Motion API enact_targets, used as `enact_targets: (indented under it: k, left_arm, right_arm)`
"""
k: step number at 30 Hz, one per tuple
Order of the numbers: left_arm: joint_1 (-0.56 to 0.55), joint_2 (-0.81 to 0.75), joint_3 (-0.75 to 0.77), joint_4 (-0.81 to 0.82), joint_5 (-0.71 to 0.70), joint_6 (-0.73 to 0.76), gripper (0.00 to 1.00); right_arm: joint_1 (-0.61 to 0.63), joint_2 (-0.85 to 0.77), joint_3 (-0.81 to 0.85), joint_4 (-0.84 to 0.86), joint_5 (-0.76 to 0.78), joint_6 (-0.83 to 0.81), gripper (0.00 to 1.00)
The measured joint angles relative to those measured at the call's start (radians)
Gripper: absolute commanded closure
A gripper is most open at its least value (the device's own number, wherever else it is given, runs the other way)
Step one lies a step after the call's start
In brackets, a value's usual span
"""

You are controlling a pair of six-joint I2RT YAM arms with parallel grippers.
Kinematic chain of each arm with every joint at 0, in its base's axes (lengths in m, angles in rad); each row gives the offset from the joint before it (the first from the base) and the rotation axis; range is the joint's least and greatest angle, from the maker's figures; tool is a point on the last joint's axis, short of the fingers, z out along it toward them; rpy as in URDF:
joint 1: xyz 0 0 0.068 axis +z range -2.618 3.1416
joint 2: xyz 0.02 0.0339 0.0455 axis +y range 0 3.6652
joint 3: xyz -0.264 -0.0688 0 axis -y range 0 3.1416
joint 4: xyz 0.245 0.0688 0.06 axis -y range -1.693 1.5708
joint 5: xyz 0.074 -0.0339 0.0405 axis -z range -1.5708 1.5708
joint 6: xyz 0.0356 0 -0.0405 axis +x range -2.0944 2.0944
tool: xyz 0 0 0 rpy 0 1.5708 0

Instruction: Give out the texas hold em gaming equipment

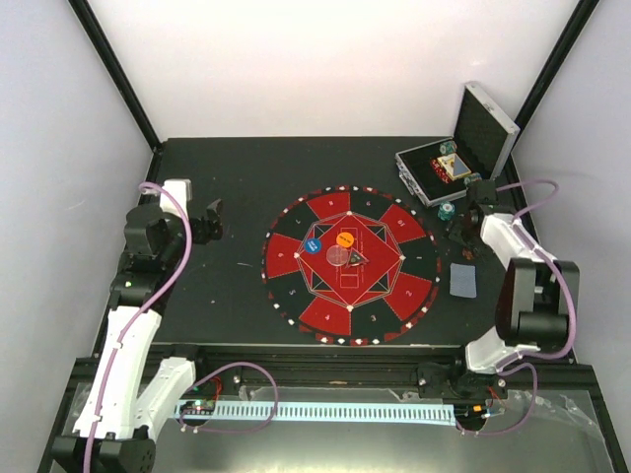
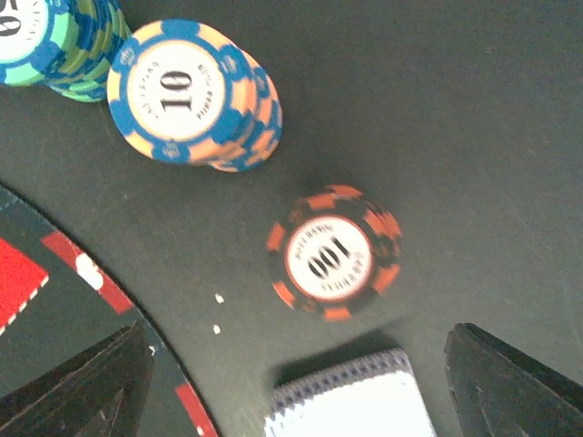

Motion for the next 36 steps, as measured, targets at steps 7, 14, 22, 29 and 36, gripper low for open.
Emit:
enact_targets:
  k: [7, 14, 22, 29, 36]
  left_arm:
    - [0.0, -0.009, -0.007, 0.0, -0.013, 0.013, 0.01]
    - [-0.001, -0.01, -0.007, 0.0, -0.018, 0.015, 0.01]
    - [-0.001, -0.009, -0.007, 0.0, -0.018, 0.015, 0.01]
    - [-0.001, 0.008, -0.007, -0.001, -0.018, 0.016, 0.01]
    - [-0.001, 0.01, -0.008, 0.0, -0.018, 0.016, 0.01]
  right_arm:
    - [0.0, 0.153, 0.116, 0.007, -0.018, -0.038, 0.18]
    - [0.105, 0.151, 0.167, -0.045, -0.037, -0.113, 0.18]
    - [0.507, 0.318, 0.357, -0.047, -0.155, -0.143, 0.16]
    - [0.669, 0.453, 0.526, -0.092, -0.165, -0.164, 0.16]
    - [0.743, 0.506, 0.562, -0.116, -0.151, -0.186, 0.24]
